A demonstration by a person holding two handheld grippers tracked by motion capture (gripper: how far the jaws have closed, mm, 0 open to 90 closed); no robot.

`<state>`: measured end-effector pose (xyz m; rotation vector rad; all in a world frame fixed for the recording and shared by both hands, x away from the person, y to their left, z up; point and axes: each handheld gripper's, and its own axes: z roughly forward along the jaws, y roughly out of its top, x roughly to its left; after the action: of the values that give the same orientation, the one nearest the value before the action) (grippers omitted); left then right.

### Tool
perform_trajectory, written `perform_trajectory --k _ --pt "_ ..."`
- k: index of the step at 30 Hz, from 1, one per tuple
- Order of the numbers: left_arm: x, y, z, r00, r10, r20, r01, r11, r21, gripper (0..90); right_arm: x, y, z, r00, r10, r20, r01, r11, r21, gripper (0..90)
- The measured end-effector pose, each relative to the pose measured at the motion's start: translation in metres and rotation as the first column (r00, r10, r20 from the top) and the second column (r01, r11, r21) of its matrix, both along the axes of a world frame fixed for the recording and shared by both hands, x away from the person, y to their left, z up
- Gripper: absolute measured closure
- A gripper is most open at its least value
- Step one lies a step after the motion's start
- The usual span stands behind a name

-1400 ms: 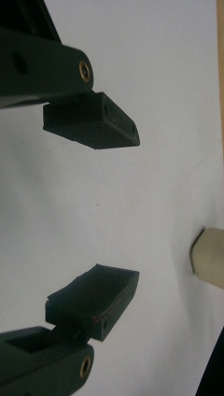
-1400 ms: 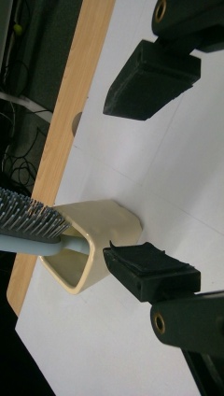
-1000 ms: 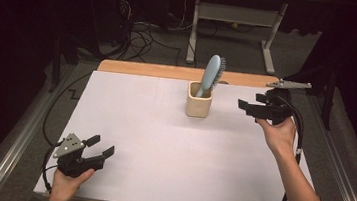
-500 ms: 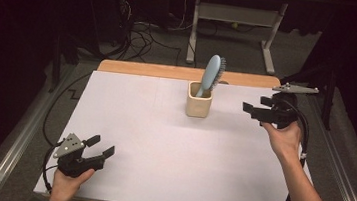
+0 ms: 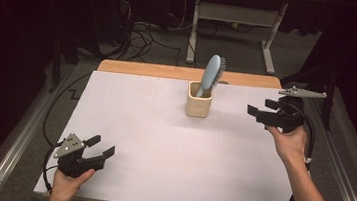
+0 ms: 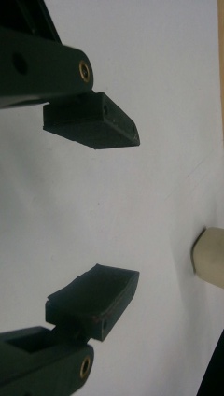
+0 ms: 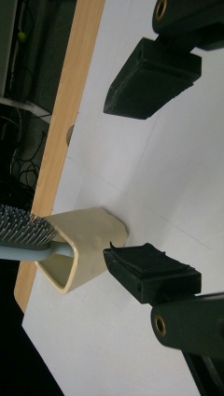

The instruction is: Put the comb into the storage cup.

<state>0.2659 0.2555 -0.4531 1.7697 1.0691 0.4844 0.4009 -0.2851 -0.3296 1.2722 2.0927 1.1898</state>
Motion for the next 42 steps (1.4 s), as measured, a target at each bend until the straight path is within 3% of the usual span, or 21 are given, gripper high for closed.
perform_trajectory --k 16,42 --pt "-0.001 0.000 0.000 1.0000 0.003 0.002 -0.003 1.0000 -0.002 31.5 -0.015 -0.011 0.000 0.9994 -0.016 0.032 0.016 0.9998 0.010 21.8" --pt "-0.002 0.000 0.000 1.0000 0.006 0.007 -0.006 1.0000 -0.008 31.4 -0.038 -0.018 -0.005 0.9965 0.002 0.083 -0.004 0.9997 0.024 18.5"
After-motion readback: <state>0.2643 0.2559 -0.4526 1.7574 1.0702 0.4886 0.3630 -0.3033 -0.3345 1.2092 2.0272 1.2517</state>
